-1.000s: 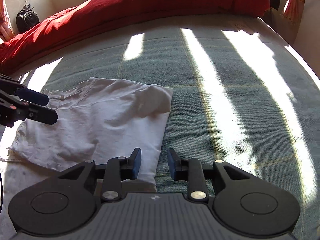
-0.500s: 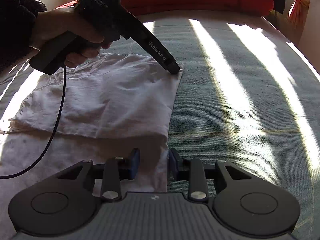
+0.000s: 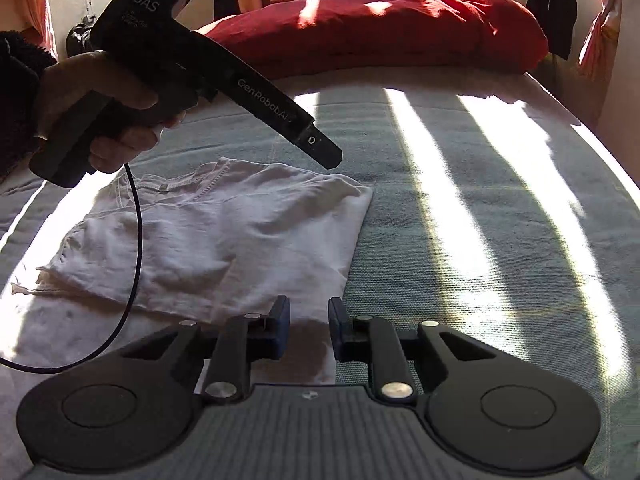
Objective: Fold clothes
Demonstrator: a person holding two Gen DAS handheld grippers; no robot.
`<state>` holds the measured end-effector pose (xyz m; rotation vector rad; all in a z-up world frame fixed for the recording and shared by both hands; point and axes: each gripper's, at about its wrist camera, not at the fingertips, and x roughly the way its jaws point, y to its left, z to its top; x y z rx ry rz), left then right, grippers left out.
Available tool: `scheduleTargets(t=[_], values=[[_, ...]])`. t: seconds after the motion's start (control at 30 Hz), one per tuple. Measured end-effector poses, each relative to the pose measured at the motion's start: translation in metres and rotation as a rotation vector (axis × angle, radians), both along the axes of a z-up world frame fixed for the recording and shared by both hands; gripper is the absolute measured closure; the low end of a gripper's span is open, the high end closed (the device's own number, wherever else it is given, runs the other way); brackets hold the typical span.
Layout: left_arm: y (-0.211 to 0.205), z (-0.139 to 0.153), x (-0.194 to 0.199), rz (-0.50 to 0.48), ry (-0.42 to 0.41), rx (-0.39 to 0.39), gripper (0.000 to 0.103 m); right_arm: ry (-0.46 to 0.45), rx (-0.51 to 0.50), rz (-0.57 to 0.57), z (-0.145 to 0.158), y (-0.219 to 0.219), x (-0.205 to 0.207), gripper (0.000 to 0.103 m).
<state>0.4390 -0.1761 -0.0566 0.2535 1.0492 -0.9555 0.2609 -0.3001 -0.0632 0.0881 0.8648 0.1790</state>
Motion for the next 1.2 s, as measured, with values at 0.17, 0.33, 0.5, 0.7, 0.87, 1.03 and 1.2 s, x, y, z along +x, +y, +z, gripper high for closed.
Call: scheduleTargets(t=[0.17, 0.33, 0.5, 0.7, 0.87, 1.03, 1.2], values=[[0.014, -0.036, -0.002, 0.068, 0.111, -0.011, 0.051, -0.011, -0.008, 0.039, -0.010, 0.009, 0.024, 0.079], [0.017, -0.056, 0.013, 0.124, 0.087, -0.016, 0.051, 0.079, -0.033, 0.039, -0.033, 0.011, 0.029, 0.079], [0.031, -0.031, 0.006, 0.168, 0.065, -0.032, 0.051, 0.076, -0.040, 0.053, -0.026, 0.011, 0.018, 0.082], [0.058, -0.020, -0.040, 0.157, 0.076, -0.012, 0.050, 0.064, -0.049, 0.068, -0.018, 0.021, 0.012, 0.081], [0.073, -0.050, -0.057, 0.215, 0.100, 0.027, 0.051, 0.054, -0.071, 0.088, -0.014, 0.031, 0.008, 0.080], [0.085, -0.022, -0.071, 0.231, 0.016, 0.009, 0.049, 0.032, -0.095, 0.112, -0.005, 0.035, 0.004, 0.079], [0.112, -0.031, -0.083, 0.317, -0.012, 0.102, 0.049, -0.013, -0.152, 0.139, -0.003, 0.042, 0.023, 0.079]])
